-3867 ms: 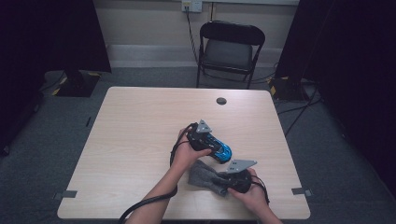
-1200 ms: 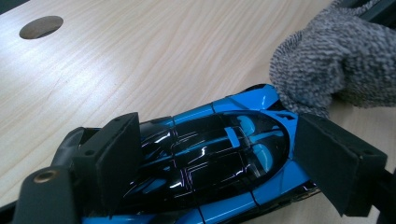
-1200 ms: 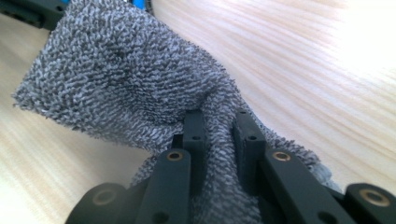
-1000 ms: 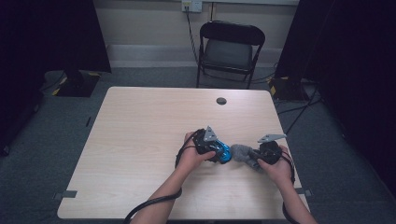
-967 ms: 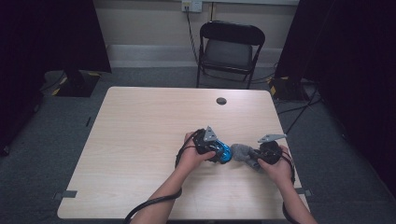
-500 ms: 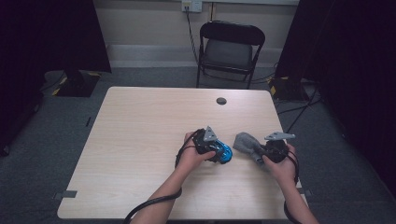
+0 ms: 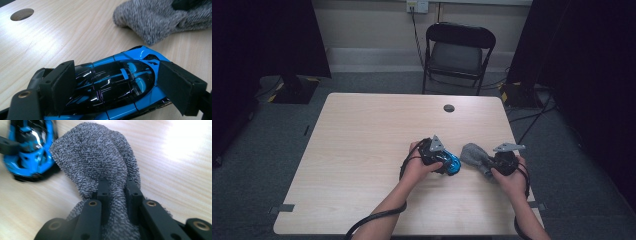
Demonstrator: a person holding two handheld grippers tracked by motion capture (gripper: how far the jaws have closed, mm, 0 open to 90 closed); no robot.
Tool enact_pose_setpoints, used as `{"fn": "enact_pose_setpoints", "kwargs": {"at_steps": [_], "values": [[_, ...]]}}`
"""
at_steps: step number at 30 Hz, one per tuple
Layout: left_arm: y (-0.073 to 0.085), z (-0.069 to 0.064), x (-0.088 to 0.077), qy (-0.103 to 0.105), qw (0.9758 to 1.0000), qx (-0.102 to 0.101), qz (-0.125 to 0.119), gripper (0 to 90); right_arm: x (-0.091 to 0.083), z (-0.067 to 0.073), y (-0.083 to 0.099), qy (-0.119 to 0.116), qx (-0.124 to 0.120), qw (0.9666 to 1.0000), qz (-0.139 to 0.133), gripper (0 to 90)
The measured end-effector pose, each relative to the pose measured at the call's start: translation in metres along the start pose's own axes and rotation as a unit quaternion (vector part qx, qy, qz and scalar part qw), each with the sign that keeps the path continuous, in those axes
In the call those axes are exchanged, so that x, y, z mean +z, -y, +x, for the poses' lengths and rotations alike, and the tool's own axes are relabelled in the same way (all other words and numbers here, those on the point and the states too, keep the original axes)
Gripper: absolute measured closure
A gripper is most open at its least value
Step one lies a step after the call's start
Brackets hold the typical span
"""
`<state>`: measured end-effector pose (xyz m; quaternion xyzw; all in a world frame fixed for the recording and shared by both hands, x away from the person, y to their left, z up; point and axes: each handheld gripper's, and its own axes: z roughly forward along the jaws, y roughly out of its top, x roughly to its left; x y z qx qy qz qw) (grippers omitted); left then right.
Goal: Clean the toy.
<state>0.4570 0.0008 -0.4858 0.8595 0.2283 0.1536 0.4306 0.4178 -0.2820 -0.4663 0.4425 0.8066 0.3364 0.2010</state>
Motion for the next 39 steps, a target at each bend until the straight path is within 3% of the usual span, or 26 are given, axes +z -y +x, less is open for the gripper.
{"fn": "enact_pose_setpoints", "kwargs": {"at_steps": [7,13,19,25,29,34,39], "values": [[0.001,0.001,0.0,0.001,1.0,-0.004,-0.005,15.5,-0.023,0.004,0.004,-0.045,-0.007,0.9983,-0.036,77.5],[0.0,0.001,0.0,0.002,1.0,-0.004,-0.003,15.5,-0.033,0.025,0.012,-0.077,-0.05,0.9951,-0.036,77.4],[-0.001,0.0,0.0,0.002,1.0,-0.007,-0.002,15.5,-0.036,0.043,0.024,-0.122,-0.076,0.9892,-0.029,77.4],[-0.001,0.0,0.0,0.002,1.0,-0.007,-0.001,15.5,-0.031,0.057,0.033,-0.156,-0.113,0.9813,0.001,77.4],[-0.001,-0.002,0.0,0.003,1.0,-0.006,0.0,15.7,-0.024,0.061,0.033,-0.163,-0.13,0.9778,0.02,77.3],[-0.001,-0.002,0.0,0.004,1.0,-0.004,0.0,15.7,-0.019,0.056,0.029,-0.161,-0.122,0.9788,0.033,77.4],[-0.002,-0.001,0.0,0.003,1.0,0.004,0.005,15.9,-0.016,0.048,0.024,-0.144,-0.117,0.9816,0.044,77.4]]}}
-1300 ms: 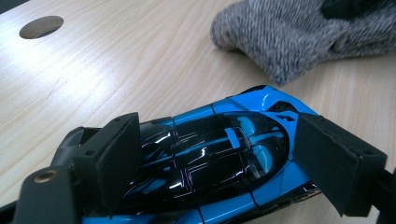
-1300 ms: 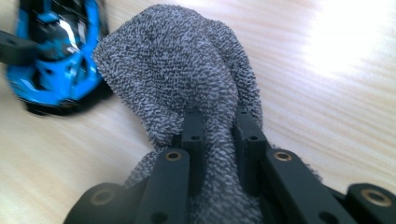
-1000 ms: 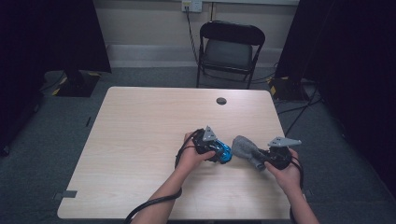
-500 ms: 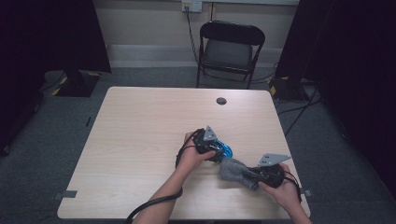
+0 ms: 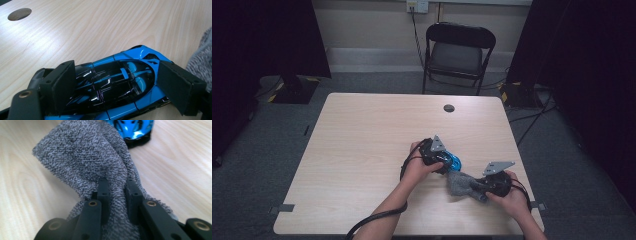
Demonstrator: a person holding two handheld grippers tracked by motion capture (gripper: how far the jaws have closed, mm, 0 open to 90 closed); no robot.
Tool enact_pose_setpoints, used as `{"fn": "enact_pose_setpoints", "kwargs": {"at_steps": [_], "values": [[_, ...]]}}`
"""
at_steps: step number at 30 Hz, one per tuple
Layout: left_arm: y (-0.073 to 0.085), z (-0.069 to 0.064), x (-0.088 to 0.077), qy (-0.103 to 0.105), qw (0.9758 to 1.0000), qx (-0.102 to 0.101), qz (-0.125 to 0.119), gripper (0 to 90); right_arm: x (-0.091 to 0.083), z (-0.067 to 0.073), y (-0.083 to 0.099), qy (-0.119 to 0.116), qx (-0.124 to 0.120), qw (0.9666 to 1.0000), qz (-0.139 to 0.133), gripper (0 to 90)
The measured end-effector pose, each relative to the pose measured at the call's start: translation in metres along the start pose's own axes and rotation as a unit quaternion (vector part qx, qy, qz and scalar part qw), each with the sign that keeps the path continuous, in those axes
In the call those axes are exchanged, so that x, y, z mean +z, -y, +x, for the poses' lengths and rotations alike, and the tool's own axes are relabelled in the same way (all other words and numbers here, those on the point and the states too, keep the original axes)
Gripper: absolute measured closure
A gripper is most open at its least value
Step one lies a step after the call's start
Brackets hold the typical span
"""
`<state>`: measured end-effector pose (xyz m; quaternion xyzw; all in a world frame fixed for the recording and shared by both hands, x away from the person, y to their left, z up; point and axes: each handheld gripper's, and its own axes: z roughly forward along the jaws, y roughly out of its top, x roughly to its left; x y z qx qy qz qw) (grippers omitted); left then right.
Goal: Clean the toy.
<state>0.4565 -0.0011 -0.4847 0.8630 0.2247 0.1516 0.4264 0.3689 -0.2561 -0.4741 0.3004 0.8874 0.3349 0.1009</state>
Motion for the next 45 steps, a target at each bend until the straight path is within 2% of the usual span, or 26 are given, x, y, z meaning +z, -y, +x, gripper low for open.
{"fn": "enact_pose_setpoints", "kwargs": {"at_steps": [6,11,17,34,45], "values": [[0.001,0.002,-0.001,0.0,1.0,-0.007,-0.004,16.3,-0.002,-0.014,0.0,0.022,0.014,0.9996,0.007,77.3],[0.001,0.002,-0.001,0.001,1.0,-0.007,-0.006,16.3,-0.001,-0.025,0.0,0.029,0.028,0.9992,0.006,77.2],[0.001,0.003,-0.001,0.001,1.0,-0.008,-0.005,16.3,-0.001,-0.032,-0.003,0.043,0.034,0.9984,0.014,77.2],[0.001,0.003,-0.001,0.0,0.9999,-0.009,-0.005,16.3,0.006,-0.047,-0.01,0.068,0.061,0.9957,0.012,77.2],[0.001,0.003,-0.001,0.001,0.9999,-0.012,-0.007,16.3,0.014,-0.052,-0.018,0.093,0.09,0.9916,0.004,77.2]]}}
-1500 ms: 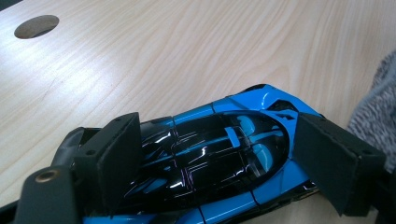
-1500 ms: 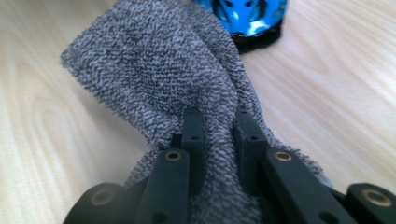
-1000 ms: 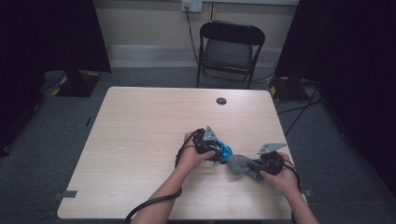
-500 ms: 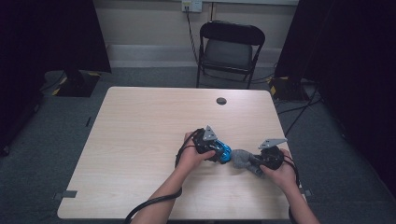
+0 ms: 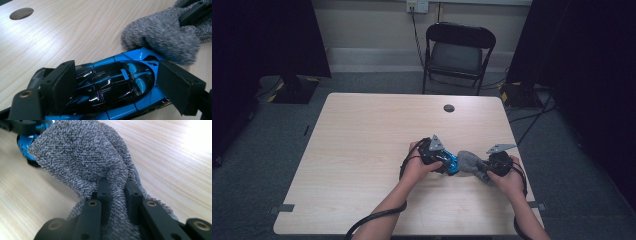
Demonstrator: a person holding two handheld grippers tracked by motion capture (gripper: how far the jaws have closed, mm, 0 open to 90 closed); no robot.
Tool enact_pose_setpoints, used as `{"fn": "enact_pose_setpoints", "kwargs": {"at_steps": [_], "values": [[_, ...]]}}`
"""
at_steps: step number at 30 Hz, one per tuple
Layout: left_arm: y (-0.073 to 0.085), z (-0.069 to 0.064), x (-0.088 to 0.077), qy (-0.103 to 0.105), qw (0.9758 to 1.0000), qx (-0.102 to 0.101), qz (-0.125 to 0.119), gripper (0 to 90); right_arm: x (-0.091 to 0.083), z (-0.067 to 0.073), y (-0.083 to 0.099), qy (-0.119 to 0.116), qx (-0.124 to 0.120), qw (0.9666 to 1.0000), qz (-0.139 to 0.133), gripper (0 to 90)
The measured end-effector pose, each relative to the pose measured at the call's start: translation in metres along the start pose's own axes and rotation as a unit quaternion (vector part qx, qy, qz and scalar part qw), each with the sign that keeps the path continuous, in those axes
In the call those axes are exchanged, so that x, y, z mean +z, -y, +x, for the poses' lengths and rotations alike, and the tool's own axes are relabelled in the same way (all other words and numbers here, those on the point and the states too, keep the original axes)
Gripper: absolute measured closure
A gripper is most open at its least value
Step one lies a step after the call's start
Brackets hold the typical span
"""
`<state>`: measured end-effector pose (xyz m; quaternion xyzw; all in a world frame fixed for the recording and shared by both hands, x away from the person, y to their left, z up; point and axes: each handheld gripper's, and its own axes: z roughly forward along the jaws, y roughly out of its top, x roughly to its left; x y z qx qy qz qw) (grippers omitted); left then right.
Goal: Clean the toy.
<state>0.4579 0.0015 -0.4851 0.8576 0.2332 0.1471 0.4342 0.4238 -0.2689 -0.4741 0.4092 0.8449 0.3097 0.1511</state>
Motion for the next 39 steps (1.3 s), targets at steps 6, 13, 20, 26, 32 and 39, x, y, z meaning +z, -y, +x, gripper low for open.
{"fn": "enact_pose_setpoints", "kwargs": {"at_steps": [6,13,20,26,32,39], "values": [[0.001,0.0,0.0,0.0,1.0,0.001,-0.004,16.3,0.001,0.002,-0.006,0.008,0.001,1.0,-0.006,77.2],[0.001,0.0,0.0,0.0,1.0,0.002,-0.004,16.6,-0.008,-0.005,-0.004,0.005,0.019,0.9992,-0.036,77.2],[0.001,0.001,0.0,-0.001,1.0,0.002,-0.003,16.7,-0.023,-0.003,-0.001,-0.005,0.004,0.9989,-0.047,77.2],[0.001,0.001,0.0,-0.001,1.0,0.001,-0.001,16.7,-0.034,0.004,0.008,-0.027,-0.01,0.9977,-0.061,77.2],[0.001,0.002,0.0,0.002,1.0,-0.001,-0.005,16.7,-0.04,0.017,0.018,-0.046,-0.034,0.9965,-0.062,77.2],[0.001,0.001,0.0,0.001,1.0,0.0,-0.002,16.7,-0.042,0.034,0.026,-0.071,-0.052,0.9939,-0.067,77.2]]}}
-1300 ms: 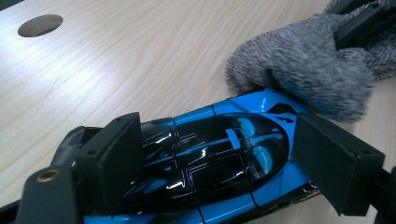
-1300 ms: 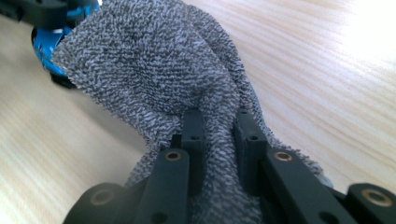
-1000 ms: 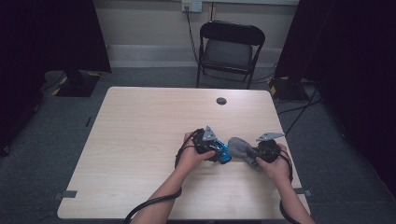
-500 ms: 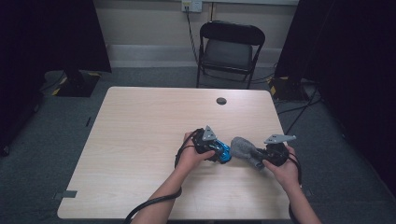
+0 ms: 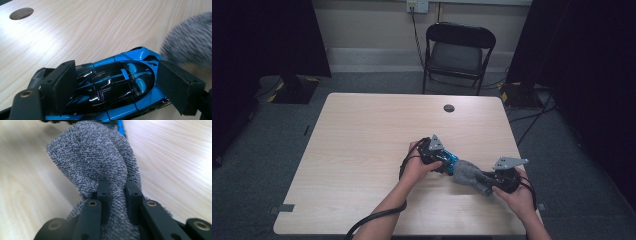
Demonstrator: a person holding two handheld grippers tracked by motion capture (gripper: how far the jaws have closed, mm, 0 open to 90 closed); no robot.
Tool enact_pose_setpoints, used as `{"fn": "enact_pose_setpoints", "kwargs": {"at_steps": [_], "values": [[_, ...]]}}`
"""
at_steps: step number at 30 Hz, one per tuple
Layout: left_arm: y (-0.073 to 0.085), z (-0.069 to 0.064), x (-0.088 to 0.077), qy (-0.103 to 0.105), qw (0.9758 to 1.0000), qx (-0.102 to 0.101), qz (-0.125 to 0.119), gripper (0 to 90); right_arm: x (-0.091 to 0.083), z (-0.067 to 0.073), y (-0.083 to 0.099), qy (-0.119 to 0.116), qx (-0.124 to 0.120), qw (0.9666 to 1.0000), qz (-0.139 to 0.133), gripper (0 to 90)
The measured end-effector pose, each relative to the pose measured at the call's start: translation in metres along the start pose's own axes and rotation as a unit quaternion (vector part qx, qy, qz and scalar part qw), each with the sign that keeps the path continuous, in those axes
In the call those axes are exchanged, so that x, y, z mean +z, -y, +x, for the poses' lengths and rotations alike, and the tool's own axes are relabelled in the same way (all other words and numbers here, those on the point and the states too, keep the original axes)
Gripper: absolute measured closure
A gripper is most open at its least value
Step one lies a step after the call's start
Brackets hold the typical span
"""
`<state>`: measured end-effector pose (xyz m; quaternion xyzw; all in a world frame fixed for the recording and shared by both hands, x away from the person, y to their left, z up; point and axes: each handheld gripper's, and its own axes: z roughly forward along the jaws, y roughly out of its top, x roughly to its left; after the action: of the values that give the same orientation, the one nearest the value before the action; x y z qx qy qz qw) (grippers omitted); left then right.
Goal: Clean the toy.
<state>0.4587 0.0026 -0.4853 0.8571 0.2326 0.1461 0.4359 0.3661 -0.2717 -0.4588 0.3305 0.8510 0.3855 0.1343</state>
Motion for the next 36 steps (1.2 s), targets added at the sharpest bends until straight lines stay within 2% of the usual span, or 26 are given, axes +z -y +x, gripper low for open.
{"fn": "enact_pose_setpoints", "kwargs": {"at_steps": [8,15,22,36], "values": [[0.0,0.0,0.0,0.001,1.0,0.002,0.001,16.6,0.004,0.025,0.005,-0.036,-0.027,0.999,0.006,77.2],[0.0,-0.001,0.0,-0.001,1.0,0.004,-0.001,16.6,0.019,0.037,0.002,-0.052,-0.041,0.9975,0.022,77.0],[0.0,-0.002,0.0,-0.001,1.0,0.007,-0.002,16.6,0.032,0.035,0.001,-0.049,-0.039,0.9976,0.028,77.0],[0.0,-0.002,0.0,0.0,1.0,0.006,-0.003,16.6,0.036,0.026,-0.006,-0.028,-0.041,0.9979,0.041,76.9]]}}
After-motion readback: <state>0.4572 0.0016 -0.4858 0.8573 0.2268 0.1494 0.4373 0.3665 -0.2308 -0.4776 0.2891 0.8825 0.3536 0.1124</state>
